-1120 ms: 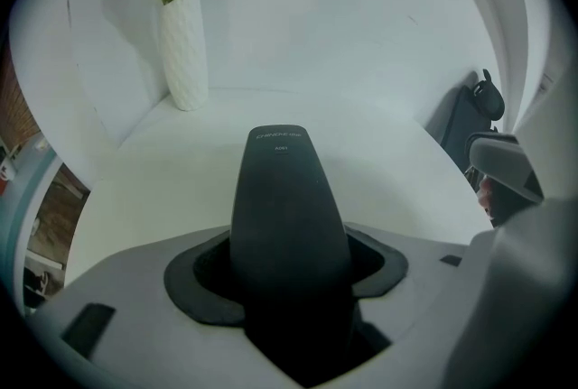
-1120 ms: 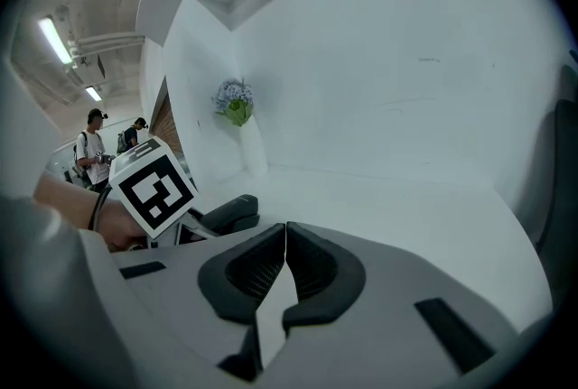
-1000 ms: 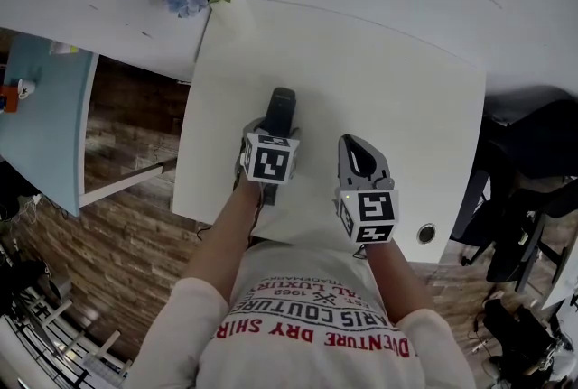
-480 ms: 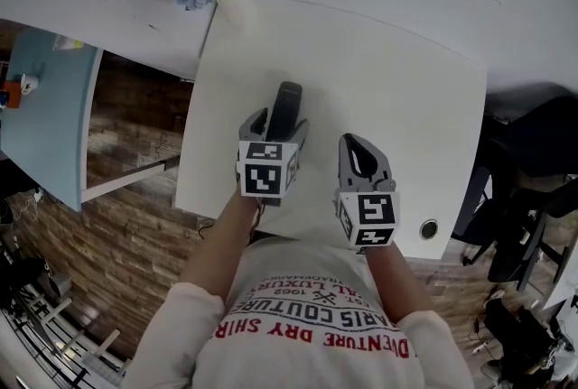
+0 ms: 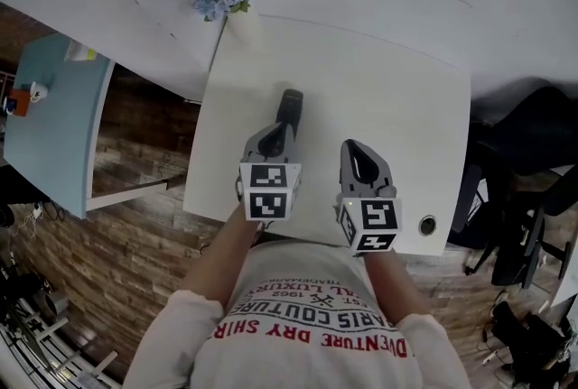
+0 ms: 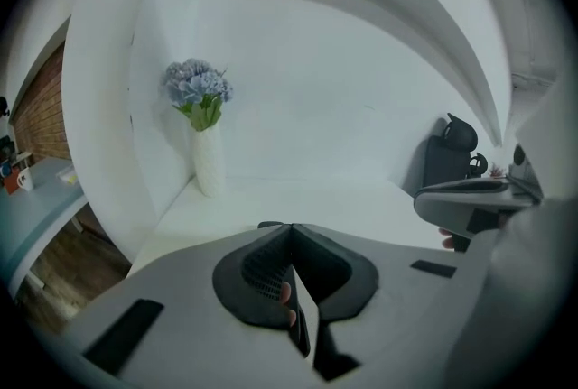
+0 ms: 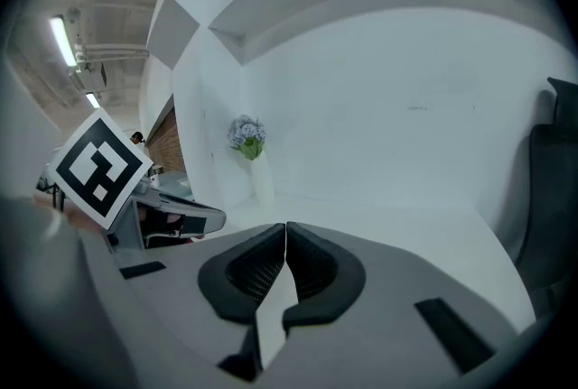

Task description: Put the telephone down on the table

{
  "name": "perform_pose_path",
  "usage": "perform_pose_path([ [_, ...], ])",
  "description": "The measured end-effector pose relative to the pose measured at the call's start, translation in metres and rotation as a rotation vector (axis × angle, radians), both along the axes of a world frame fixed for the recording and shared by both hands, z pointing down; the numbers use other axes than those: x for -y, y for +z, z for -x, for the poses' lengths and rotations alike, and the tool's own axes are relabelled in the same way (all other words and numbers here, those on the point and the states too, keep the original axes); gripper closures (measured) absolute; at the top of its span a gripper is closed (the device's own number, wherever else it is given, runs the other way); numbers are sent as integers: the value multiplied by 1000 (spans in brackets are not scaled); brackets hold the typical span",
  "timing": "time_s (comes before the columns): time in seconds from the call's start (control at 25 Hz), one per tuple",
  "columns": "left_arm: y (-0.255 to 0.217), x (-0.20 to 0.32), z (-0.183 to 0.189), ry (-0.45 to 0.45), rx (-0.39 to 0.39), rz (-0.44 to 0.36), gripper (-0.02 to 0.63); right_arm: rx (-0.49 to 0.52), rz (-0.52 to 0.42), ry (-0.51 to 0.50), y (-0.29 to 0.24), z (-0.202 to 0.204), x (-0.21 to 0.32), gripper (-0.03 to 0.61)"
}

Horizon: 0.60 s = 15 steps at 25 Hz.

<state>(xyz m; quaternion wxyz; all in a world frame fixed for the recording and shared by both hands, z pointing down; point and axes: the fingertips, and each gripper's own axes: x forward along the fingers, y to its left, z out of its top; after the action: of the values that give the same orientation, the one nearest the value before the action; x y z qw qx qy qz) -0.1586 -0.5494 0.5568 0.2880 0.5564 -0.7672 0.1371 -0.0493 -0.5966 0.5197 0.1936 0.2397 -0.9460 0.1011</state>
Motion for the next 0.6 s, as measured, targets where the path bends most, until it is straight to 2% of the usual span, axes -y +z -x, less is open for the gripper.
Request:
perform_pose_path([
  [0.16, -44, -9, -21, 63, 68, -122, 589, 46, -51, 29, -27, -11, -15, 554],
  [0.48, -142, -42, -67, 226, 293, -428, 589, 171, -192, 92, -88, -37, -47, 554],
  [0.6, -166, -53, -70, 234, 283, -521, 589, 198, -251, 116, -110, -45, -51, 554],
])
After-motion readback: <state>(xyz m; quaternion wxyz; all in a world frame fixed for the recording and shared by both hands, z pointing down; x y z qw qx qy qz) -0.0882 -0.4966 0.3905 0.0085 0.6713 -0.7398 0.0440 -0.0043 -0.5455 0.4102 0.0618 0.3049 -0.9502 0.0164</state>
